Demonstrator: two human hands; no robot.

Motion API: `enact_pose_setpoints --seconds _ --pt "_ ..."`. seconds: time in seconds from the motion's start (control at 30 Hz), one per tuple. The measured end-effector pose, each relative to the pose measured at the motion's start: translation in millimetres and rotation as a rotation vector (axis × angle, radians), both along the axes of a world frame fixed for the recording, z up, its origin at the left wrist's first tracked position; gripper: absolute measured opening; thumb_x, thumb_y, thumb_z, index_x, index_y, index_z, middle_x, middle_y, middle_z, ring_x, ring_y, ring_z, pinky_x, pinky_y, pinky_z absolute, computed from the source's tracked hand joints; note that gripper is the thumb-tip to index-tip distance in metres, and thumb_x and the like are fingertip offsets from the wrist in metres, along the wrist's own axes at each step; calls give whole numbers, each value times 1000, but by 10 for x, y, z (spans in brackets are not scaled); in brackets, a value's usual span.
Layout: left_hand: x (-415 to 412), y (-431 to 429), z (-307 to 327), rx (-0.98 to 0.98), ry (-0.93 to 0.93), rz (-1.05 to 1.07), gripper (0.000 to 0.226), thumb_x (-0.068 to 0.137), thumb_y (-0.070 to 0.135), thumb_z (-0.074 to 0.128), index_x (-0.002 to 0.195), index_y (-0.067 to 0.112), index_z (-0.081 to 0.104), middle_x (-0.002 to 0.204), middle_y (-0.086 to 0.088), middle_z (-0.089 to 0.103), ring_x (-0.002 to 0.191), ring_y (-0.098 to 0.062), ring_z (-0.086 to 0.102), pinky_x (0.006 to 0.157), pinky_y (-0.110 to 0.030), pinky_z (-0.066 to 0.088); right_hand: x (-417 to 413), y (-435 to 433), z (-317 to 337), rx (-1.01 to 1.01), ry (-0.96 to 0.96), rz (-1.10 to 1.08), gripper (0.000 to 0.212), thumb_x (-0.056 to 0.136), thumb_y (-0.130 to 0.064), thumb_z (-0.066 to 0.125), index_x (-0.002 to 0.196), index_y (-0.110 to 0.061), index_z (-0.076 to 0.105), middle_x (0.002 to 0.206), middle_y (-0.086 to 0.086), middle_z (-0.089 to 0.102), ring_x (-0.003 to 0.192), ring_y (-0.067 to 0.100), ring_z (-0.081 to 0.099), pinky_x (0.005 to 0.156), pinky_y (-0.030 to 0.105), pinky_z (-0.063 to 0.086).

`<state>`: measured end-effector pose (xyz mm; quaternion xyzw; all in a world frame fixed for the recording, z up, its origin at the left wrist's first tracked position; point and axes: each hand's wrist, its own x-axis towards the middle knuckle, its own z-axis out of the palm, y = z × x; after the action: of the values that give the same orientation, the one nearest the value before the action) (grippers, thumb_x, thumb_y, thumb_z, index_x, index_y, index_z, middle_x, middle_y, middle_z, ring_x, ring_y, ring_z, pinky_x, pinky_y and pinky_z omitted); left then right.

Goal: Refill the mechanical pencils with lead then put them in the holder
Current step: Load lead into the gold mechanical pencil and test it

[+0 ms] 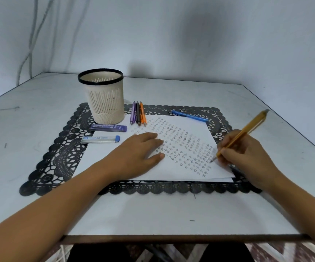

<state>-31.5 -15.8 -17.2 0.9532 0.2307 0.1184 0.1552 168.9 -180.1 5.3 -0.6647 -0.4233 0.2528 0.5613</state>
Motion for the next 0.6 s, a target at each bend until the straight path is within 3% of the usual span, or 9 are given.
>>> enact_pose_setpoints --seconds 0.13,0.47,0.6 --pt "-5 0 3 -10 4 0 49 92 46 42 137 28 39 149 6 28 136 -9 23 109 -21 15 -11 -8 -75 20 30 -78 27 80 15 51 76 -12 52 66 8 59 50 14 59 50 21 51" --pt "-3 -24 32 11 23 -10 48 93 44 41 138 28 37 150 5 26 135 -11 22 105 -16 13 -24 -4 -81 14 33 -57 26 80 15 53 76 -10 53 70 9 61 55 17 61 55 22 54" --pt "-4 -24 33 3 30 -7 48 93 45 40 138 28 36 150 5 26 136 -11 22 106 -18 13 -21 -8 -83 -10 -5 -47 18 70 1 64 74 -14 54 70 8 61 58 17 61 59 27 54"
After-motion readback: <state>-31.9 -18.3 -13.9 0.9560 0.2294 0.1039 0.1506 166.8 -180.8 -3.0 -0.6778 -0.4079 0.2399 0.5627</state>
